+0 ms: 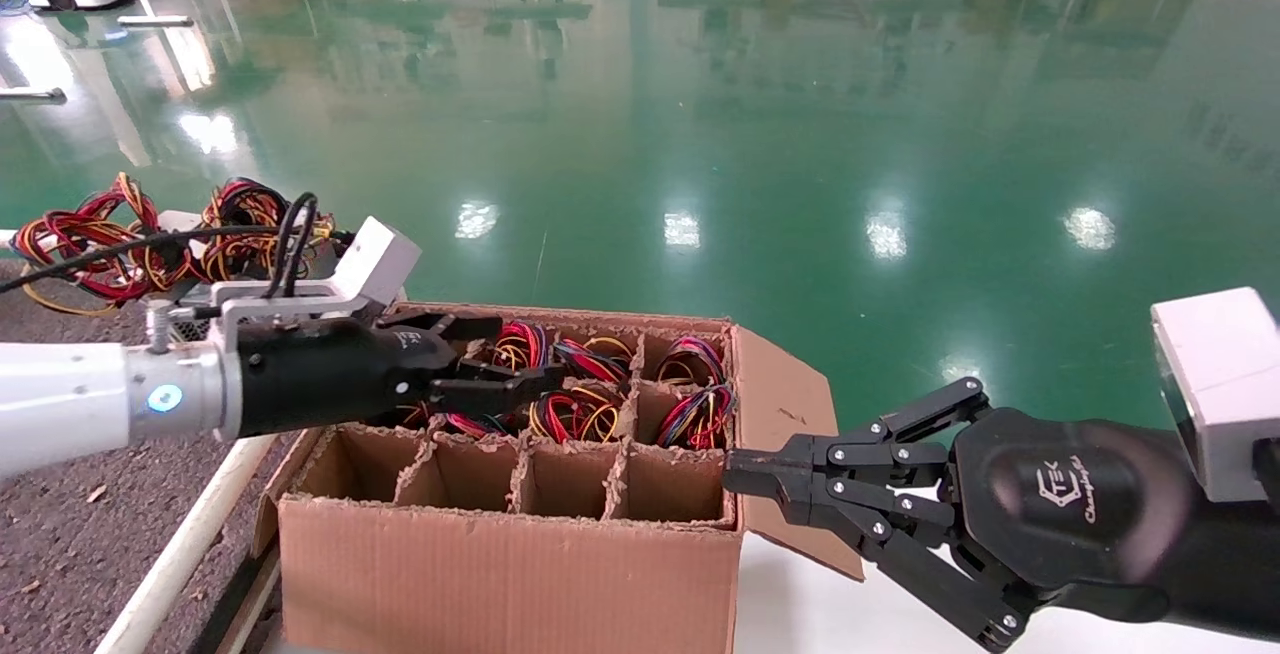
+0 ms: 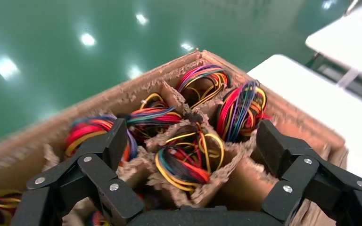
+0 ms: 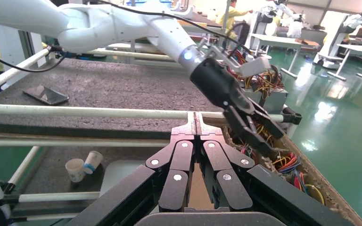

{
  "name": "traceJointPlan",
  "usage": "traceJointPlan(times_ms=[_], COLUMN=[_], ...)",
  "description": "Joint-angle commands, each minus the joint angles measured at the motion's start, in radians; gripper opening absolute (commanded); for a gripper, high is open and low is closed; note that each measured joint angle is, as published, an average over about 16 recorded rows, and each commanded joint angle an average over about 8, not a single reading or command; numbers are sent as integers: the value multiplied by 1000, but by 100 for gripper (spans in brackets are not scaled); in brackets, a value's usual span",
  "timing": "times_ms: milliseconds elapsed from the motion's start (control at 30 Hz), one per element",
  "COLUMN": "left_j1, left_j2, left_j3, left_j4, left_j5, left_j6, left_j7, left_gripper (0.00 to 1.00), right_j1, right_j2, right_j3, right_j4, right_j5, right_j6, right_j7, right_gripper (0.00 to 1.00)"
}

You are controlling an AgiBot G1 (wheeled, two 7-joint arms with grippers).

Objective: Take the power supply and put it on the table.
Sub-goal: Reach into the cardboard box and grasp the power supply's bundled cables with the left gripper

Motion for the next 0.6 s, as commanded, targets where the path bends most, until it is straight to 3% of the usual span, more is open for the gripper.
traceJointPlan(times_ms=[33,200,467,600], left_j1=[-38,-60,-47,-48], left_j2=[33,57,52,70], left_j3=[16,21,23,36], left_j4=[64,115,100,122], left_j5=[5,-3,-2,12], left_j6=[15,32,26,23], left_j7=[-64,-98,-84,-104], left_gripper=[100,100,100,100], right_j1=[0,0,0,0], right_j2=[0,0,0,0], right_j3=[0,0,0,0], right_j4=[0,0,0,0], right_j5=[0,0,0,0], right_j6=[0,0,0,0], right_j7=[0,0,0,0], right_gripper=[0,2,100,100])
